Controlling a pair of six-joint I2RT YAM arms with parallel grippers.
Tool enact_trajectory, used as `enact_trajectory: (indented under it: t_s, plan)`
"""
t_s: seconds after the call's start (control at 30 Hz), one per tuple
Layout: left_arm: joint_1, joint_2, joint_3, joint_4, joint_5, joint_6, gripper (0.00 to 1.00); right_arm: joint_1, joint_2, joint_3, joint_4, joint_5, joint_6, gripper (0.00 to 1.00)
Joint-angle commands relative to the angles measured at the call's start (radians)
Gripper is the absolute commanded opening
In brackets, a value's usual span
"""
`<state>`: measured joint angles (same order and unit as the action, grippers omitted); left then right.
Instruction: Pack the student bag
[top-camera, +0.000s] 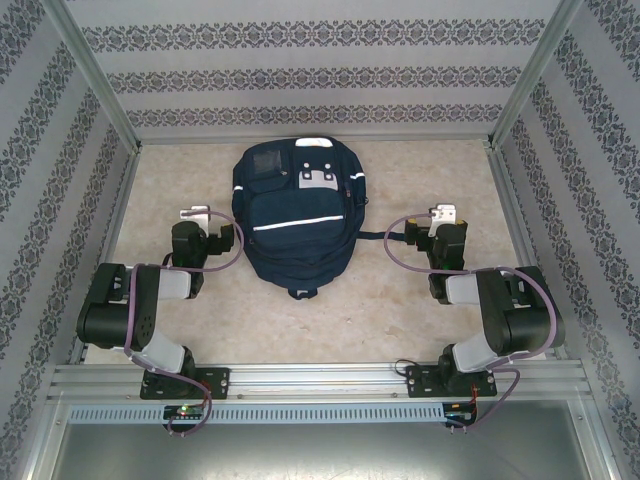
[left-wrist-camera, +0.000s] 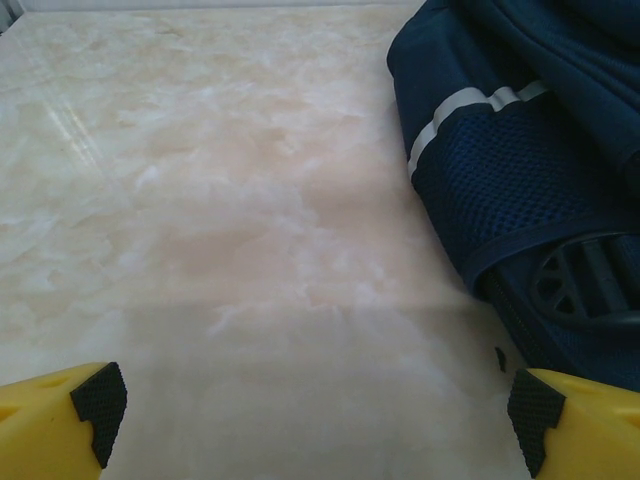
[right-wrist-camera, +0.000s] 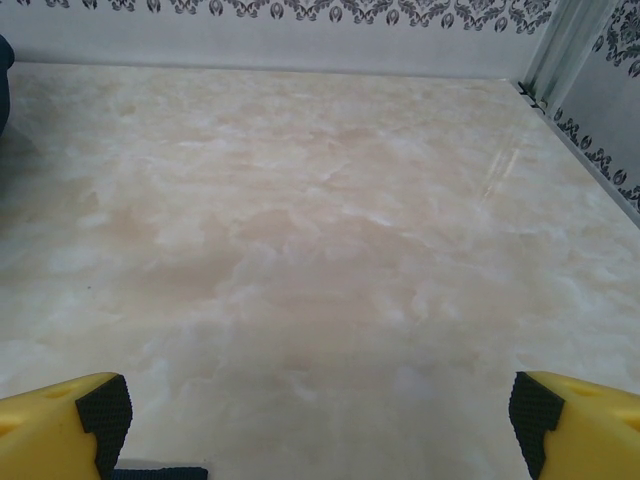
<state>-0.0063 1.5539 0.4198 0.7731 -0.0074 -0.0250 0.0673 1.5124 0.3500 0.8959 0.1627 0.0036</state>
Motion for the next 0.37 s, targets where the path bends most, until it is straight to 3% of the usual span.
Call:
enact_trajectory:
  t_s: [0.0, 0.33]
  plan:
    - [0.007, 0.008, -0.004, 0.055, 0.015, 0.020, 1.00, -0.011, -0.002, 0.020, 0.032, -0.019, 0.015, 0.98]
    - [0.006, 0.007, -0.005, 0.055, 0.015, 0.019, 1.00, -0.012, -0.002, 0.020, 0.031, -0.022, 0.016, 0.98]
